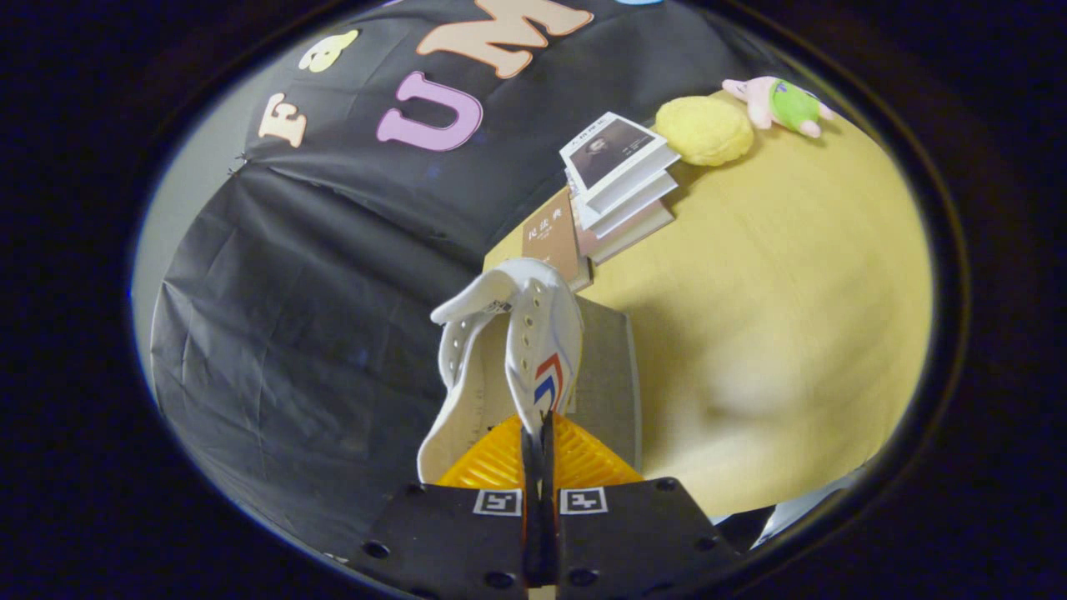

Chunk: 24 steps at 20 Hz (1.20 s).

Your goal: Open the storage box then place both shoes into the box .Put the left shoe in first, then the right shoe, with the right side of both shoes facing outward in a uniform manner.

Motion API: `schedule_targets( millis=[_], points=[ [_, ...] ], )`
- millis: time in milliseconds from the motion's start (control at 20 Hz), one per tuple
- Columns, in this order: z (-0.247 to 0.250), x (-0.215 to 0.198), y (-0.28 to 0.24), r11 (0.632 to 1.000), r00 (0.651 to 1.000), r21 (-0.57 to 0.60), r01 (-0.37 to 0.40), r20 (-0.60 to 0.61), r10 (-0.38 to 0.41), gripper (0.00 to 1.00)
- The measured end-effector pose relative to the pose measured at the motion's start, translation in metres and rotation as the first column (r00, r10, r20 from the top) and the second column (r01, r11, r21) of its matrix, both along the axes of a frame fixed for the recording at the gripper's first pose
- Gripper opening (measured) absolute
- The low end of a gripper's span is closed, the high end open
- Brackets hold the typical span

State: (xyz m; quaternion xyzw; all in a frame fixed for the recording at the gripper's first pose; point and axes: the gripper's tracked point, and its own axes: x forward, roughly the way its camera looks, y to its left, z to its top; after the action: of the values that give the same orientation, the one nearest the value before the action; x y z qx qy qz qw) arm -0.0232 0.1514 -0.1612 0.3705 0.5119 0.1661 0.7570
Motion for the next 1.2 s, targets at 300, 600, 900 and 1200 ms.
schedule_targets(
  millis=[300, 600, 900, 1200],
  points=[
    [0.004, -0.003, 0.049, 1.0, 1.0, 0.005, -0.019, 0.018, 0.019, 0.03],
    [0.001, -0.018, 0.072, 0.993, 0.995, -0.084, -0.088, 0.049, 0.092, 0.03],
    [0.009, 0.0, 0.051, 0.993, 0.993, -0.118, -0.009, 0.116, 0.023, 0.42],
    [0.035, 0.004, 0.016, 0.985, 0.962, -0.172, 0.01, 0.271, 0.038, 1.0]
  ],
)
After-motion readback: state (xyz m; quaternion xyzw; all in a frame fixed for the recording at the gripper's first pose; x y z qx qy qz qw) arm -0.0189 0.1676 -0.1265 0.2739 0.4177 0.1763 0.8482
